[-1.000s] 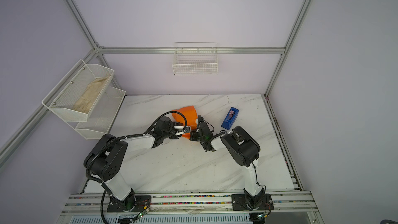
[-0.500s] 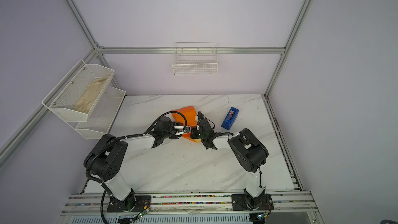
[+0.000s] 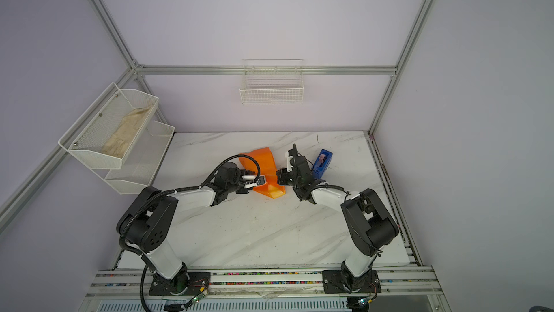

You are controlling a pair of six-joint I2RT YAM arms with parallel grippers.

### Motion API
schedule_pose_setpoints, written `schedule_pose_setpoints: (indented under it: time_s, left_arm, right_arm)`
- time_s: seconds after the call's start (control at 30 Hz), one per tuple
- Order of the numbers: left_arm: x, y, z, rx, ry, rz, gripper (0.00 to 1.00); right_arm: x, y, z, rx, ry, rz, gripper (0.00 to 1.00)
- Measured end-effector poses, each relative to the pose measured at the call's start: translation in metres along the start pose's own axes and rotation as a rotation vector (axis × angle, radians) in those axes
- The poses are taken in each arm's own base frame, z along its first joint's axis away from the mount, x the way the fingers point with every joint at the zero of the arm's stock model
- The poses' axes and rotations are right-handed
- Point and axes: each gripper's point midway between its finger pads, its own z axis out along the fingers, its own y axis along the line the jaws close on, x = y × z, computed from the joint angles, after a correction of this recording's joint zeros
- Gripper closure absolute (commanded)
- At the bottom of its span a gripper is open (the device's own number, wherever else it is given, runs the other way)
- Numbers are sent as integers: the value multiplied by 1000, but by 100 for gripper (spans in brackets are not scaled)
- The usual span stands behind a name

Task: Wrap a gift box in wrapping paper
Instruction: Fold the wrapping paper for the gift box.

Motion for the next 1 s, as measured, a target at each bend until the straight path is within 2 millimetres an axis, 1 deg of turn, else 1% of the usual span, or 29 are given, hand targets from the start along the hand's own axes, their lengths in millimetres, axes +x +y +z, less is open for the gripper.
schedule_pose_setpoints:
  time_s: [0.07, 0.1, 0.17, 0.27, 0.37, 0.43, 0.63, 0.73, 0.8, 0.87, 0.93, 1.0]
  left_arm:
    - [0, 0, 0, 1, 1, 0, 55]
    - [0, 0, 0, 2, 1, 0, 55]
    - [0, 0, 0, 2, 1, 0, 55]
    - [0, 0, 0, 3, 1, -1, 55]
    - [0, 0, 0, 6, 3, -1, 55]
    - [0, 0, 0, 8, 4, -2, 55]
    - [0, 0, 0, 9, 5, -2, 55]
    - [0, 0, 0, 10, 5, -2, 55]
    - [0, 0, 0, 10, 5, -2, 55]
    - [0, 0, 0, 10, 5, -2, 55]
    - [0, -1, 0, 10, 5, -2, 55]
    - [0, 0, 0, 10, 5, -2, 55]
  right_arm:
    - [-8, -16, -2, 18, -6, 2, 75]
    - [-8, -23, -3, 27, 5, 1, 70]
    - [-1, -30, 0, 34, 44, -12, 65]
    - [18, -33, 13, 19, 120, -38, 64]
    - [40, -42, 23, 16, 189, -42, 64]
    - [49, -45, 28, 13, 215, -37, 64]
    - [51, -40, 30, -23, 226, -36, 61]
    - [49, -44, 30, 12, 220, -39, 56]
    - [45, -46, 25, 38, 208, -43, 53]
    - [39, -39, 15, 30, 190, -53, 49]
    - [31, -27, 7, -1, 172, -71, 45]
    - [29, -15, 5, -34, 169, -95, 41]
